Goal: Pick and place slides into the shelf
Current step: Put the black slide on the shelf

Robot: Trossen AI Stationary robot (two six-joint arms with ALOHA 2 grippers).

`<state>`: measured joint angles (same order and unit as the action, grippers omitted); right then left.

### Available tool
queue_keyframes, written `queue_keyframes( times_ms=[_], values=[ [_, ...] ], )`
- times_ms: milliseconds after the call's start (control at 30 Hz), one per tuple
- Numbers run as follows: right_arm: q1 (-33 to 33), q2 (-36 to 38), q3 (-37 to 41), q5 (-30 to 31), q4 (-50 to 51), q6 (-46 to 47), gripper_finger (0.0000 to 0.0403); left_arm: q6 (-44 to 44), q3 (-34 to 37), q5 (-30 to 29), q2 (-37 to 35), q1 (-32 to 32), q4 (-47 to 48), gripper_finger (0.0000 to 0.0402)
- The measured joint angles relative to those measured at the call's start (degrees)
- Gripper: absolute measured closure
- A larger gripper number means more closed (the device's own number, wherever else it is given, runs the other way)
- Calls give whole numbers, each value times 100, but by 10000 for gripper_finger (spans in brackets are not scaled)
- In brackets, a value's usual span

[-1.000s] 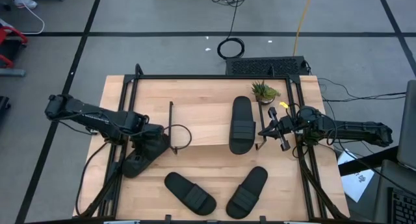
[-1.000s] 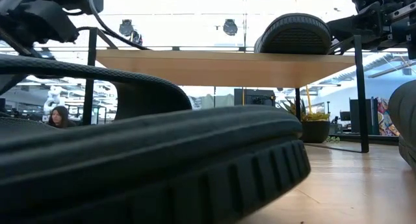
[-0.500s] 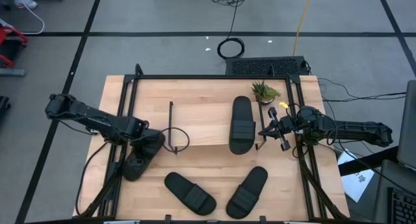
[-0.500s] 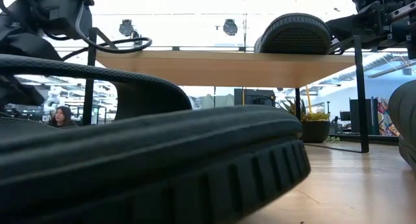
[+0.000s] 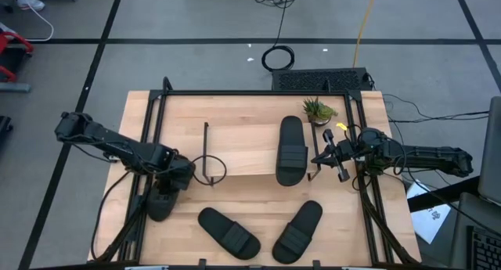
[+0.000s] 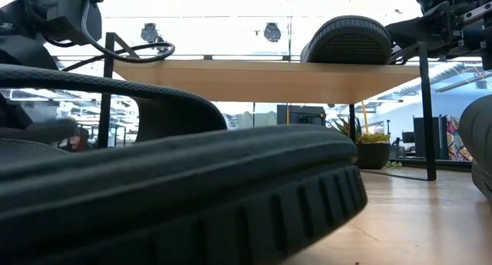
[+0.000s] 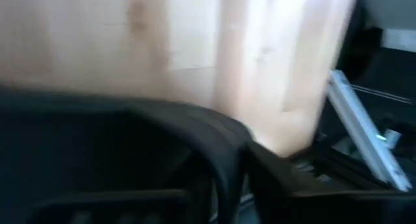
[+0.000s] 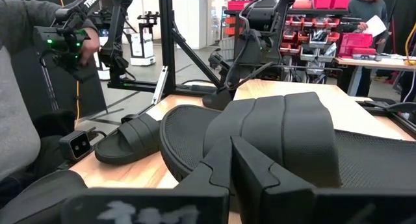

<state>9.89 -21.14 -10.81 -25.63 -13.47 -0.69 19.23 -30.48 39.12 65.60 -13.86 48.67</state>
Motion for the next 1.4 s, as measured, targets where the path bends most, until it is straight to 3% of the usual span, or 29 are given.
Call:
queue_keyframes(
  times_ms=[67, 333, 700, 833, 1133, 1300, 1400],
  values=[
    [0, 0, 0, 0, 0, 2, 403, 87, -4, 144, -2, -62, -92, 384],
    [0, 0, 0, -2, 0, 33, 403, 845, -319, 297, -223, -233, -232, 396],
    [0, 1, 0, -13, -2, 45, 403, 1567, -812, -737, -1532, -231, -279, 398],
    [0, 2, 0, -13, -2, 46, 403, 1561, -1052, -928, -1658, -235, -827, 398],
    [0, 0, 0, -13, -2, 26, 403, 601, -2323, -1517, -1224, -325, -455, 399],
    [0, 0, 0, -13, -3, -1, 403, 25, -3701, -2122, -370, -138, 904, 400],
    [0, 2, 0, -11, -9, -5, 403, -554, -4536, -2127, 350, 104, 1675, 400]
  ],
)
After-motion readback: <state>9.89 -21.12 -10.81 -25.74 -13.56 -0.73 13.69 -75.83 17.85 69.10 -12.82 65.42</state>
